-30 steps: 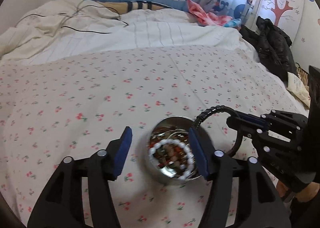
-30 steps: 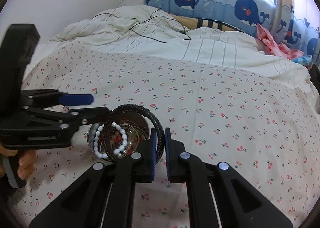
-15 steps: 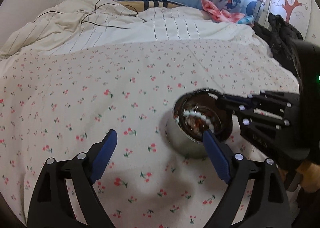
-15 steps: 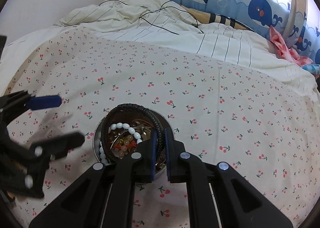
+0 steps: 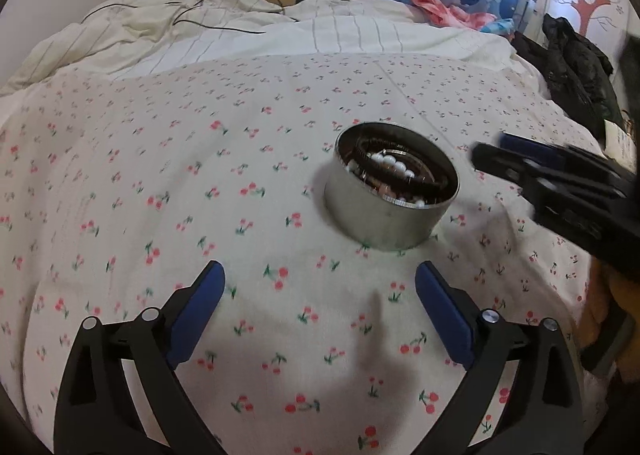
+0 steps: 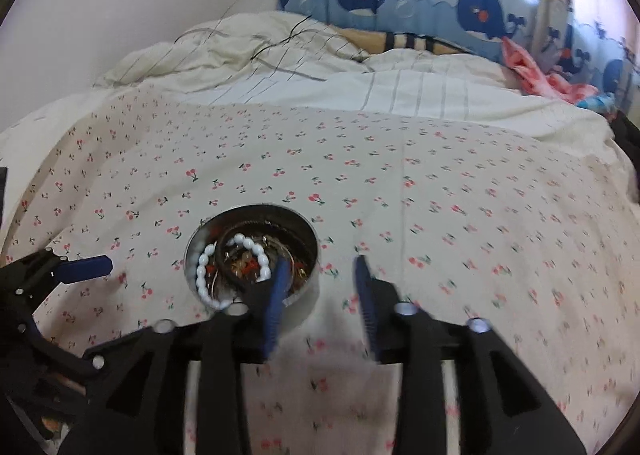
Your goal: Organize jewelry
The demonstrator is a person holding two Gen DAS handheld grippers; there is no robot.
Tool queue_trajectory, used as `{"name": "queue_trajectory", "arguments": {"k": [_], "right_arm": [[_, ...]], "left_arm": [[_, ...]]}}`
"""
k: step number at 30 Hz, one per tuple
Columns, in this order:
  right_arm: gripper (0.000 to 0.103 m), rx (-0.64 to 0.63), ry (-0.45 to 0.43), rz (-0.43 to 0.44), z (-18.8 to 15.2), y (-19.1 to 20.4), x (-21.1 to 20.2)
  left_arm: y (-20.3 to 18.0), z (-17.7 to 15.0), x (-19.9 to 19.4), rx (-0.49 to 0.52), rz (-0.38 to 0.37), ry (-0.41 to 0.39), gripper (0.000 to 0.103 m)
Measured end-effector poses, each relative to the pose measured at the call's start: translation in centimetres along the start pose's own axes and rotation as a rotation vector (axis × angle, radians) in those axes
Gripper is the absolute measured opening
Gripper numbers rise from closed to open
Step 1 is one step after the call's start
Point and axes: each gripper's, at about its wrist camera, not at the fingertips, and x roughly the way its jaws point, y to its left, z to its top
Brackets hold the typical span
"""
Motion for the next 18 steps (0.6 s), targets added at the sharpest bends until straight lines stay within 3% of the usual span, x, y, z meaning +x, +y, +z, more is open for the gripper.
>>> {"name": "queue_trajectory", "arguments": {"k": [7, 10, 14, 18], "right_arm": [[0.059, 0.116, -0.012, -0.042, -5.1, -1.5, -2.8], [0.074, 0.145, 0.008, -0.056, -6.3, -1.8, -2.9], [0.085, 0.088, 0.128, -0.079, -7.6, -0.7, -0.9], [0.095, 0.034, 0.186, -0.129, -8.1, 0.4, 0.3]], "left_arm": [[-1.2, -2.3, -1.1, 0.023, 0.041, -0.014, 0.095], [-1.2, -3.1, -1.2, 0.001, 0.063, -0.014, 0.095], [-1.1, -4.2, -0.6, -0.022, 0.079, 0.027, 0.095], [-1.1, -4.9, 0.9, -0.012, 0.087, 0.086, 0.095]]}}
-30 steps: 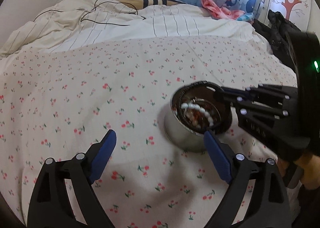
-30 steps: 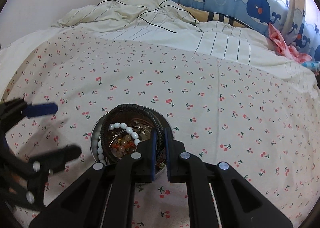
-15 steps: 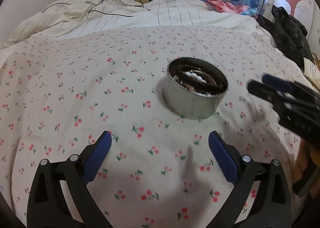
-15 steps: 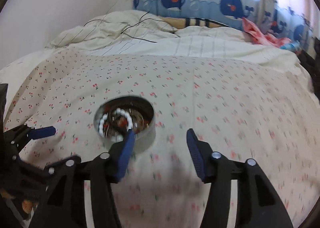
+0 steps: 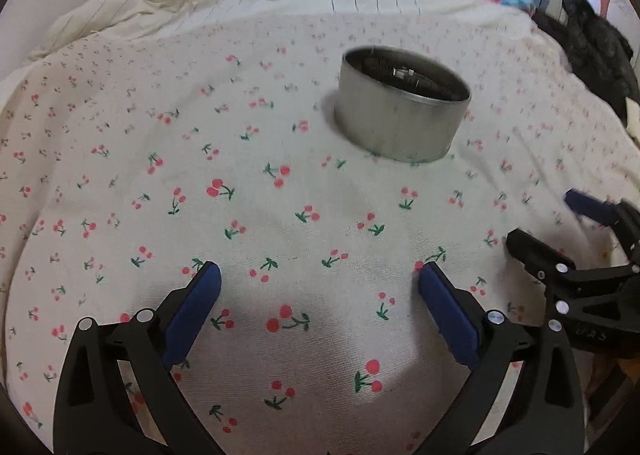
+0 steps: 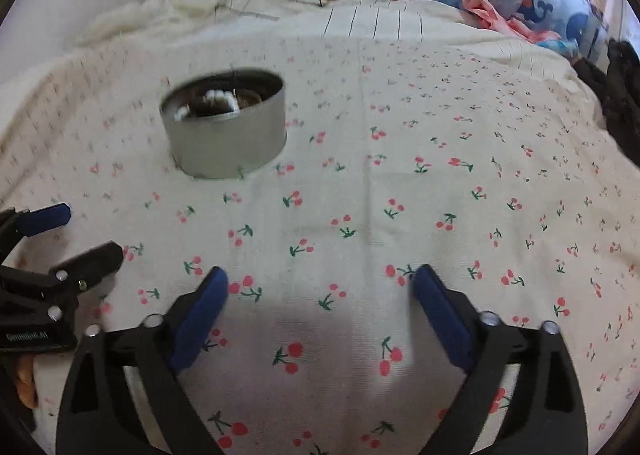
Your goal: Organize jewelry
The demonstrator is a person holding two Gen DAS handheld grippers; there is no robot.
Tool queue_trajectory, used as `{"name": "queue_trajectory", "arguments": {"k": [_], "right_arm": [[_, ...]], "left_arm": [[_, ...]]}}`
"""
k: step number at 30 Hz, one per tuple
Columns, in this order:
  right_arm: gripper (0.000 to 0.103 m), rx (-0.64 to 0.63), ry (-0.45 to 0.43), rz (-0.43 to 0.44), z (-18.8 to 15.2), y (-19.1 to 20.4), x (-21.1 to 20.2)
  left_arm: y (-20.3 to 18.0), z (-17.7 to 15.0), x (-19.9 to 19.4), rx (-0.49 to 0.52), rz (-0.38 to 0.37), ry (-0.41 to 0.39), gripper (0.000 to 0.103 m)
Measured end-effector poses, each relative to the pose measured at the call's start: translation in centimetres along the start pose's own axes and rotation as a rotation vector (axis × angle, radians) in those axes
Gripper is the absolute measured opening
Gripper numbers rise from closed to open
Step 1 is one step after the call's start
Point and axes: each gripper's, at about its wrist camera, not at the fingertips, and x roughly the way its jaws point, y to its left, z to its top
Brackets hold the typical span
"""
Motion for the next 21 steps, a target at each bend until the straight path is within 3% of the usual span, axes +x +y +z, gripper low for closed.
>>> {"name": "queue_trajectory", "arguments": {"k": [7, 12, 21], "right_arm": [[0.096, 0.048, 0.051, 0.012, -0.33, -0.73, 0.38], [0.096, 0.026, 0.039, -0.017, -0.45, -0.16, 0.19], [0.096, 0.036, 0.06, 0.008, -0.25, -0.59, 0.6]], "left_arm": [[0.36, -0.28, -0.07, -0.024, -0.028, 0.009, 0.096], [0.66, -0.52, -0.04, -0.023, -0.031, 0.007, 0.096], [0.68, -0.34, 0.52, -0.016, -0.028, 0.027, 0.096]]}}
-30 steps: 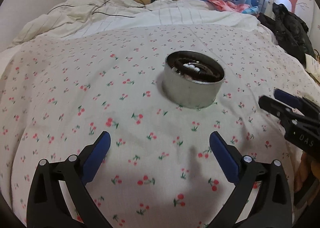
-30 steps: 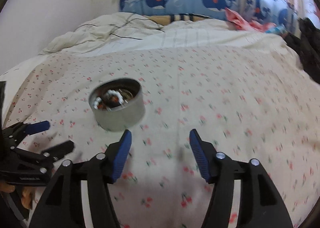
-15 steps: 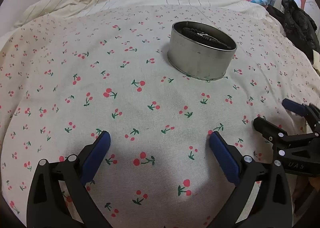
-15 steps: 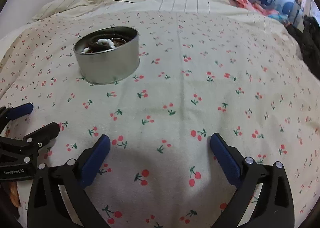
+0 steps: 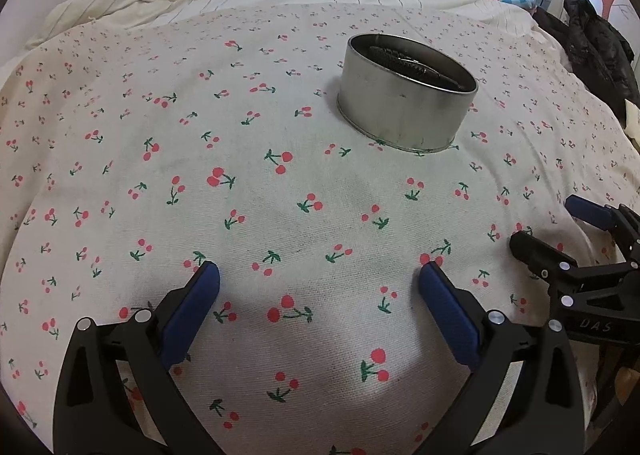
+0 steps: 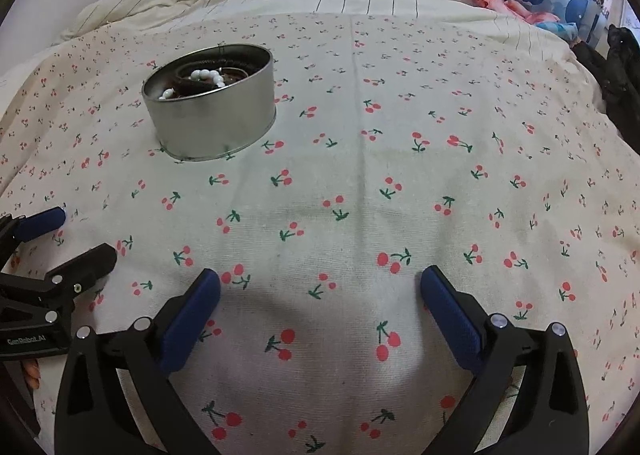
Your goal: Organize jewelry
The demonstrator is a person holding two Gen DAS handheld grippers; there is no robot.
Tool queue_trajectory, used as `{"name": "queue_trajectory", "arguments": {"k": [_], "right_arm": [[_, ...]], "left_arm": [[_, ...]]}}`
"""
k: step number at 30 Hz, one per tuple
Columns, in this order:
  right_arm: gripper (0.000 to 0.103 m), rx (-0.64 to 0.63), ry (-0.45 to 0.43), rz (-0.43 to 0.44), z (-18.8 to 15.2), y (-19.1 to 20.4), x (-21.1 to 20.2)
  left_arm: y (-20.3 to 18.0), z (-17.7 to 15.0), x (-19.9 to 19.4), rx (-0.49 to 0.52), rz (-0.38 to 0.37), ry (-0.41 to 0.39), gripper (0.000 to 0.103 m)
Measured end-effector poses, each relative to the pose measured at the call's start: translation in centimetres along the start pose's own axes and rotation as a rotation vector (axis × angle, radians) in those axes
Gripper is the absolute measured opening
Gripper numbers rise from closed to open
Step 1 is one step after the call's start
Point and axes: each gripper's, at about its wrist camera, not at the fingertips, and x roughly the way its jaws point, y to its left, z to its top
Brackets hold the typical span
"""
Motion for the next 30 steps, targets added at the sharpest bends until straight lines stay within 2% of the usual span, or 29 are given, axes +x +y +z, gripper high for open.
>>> {"name": "queue_trajectory", "arguments": {"k": [30], "right_arm": [[0.096, 0.004, -0.018, 0.007, -0.07, -0.23, 0.09]], "left_arm": [[0.03, -0.05, 0.28, -0.002, -0.002, 0.004, 0.096]]}}
